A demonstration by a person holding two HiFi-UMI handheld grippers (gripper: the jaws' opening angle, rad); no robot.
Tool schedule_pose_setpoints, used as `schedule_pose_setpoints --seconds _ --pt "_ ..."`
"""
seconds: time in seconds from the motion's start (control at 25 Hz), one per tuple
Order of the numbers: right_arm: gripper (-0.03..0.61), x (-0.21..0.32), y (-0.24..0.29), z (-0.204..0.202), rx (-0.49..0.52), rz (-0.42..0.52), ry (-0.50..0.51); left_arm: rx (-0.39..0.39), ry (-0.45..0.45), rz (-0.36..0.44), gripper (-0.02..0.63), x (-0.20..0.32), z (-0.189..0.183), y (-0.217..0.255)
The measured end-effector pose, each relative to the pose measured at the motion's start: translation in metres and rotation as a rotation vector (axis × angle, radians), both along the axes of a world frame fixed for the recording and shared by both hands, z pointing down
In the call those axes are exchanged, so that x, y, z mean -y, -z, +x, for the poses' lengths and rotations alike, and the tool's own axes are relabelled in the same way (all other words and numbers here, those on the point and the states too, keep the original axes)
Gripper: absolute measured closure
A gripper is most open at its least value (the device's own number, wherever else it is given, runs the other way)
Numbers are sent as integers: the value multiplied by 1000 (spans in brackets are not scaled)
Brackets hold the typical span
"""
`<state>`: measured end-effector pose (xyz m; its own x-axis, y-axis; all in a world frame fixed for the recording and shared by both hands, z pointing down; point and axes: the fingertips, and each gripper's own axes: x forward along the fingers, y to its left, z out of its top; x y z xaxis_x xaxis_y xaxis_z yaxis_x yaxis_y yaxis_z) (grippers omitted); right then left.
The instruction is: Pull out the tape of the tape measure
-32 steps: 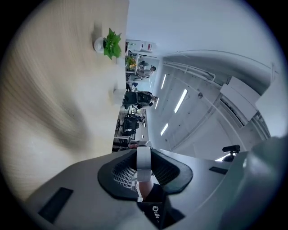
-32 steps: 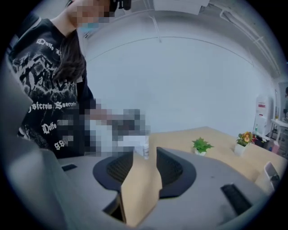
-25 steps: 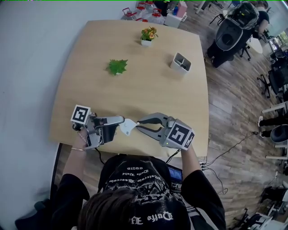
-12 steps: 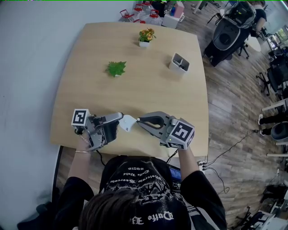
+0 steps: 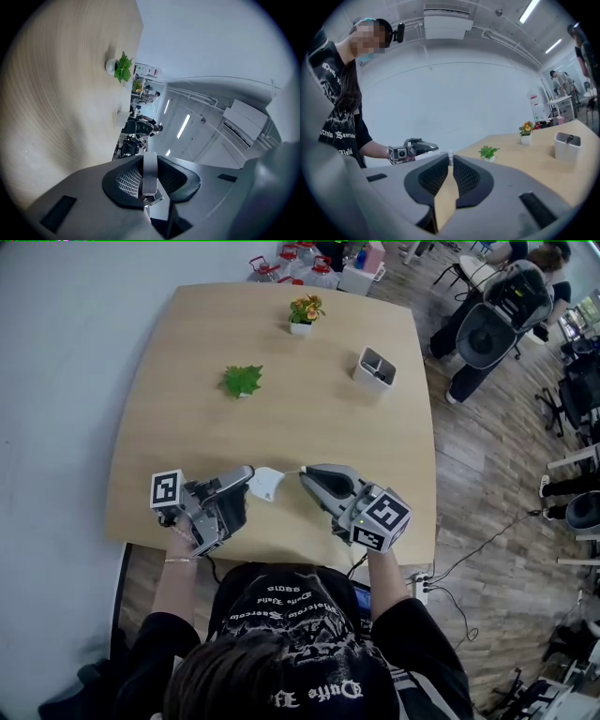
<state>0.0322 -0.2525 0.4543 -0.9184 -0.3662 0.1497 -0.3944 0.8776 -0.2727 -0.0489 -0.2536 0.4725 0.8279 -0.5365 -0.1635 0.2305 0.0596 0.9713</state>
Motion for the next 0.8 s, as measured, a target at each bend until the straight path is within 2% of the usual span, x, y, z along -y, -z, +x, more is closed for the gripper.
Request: schedule_pose_setpoints --seconds 0.12,0.28,0.4,0.56,0.72,0.8 --pt "540 2 -2 0 -20 5 -27 8 20 -9 526 0 -1 -2" --pt "540 19 3 18 35 -24 -168 -16 105 -33 526 5 -12 -3" --pt "540 20 2 23 23 -30 -181 -10 129 -52 526 6 -16 -6" --pt "541 31 0 27 39 -43 -232 -39 172 -82 526 16 -12 -9" --pt "541 42 0 50 85 -66 -334 -47 191 -111 526 15 -17 -14" --pt "543 38 2 56 78 -62 -339 -37 181 -113 526 9 -18 -13"
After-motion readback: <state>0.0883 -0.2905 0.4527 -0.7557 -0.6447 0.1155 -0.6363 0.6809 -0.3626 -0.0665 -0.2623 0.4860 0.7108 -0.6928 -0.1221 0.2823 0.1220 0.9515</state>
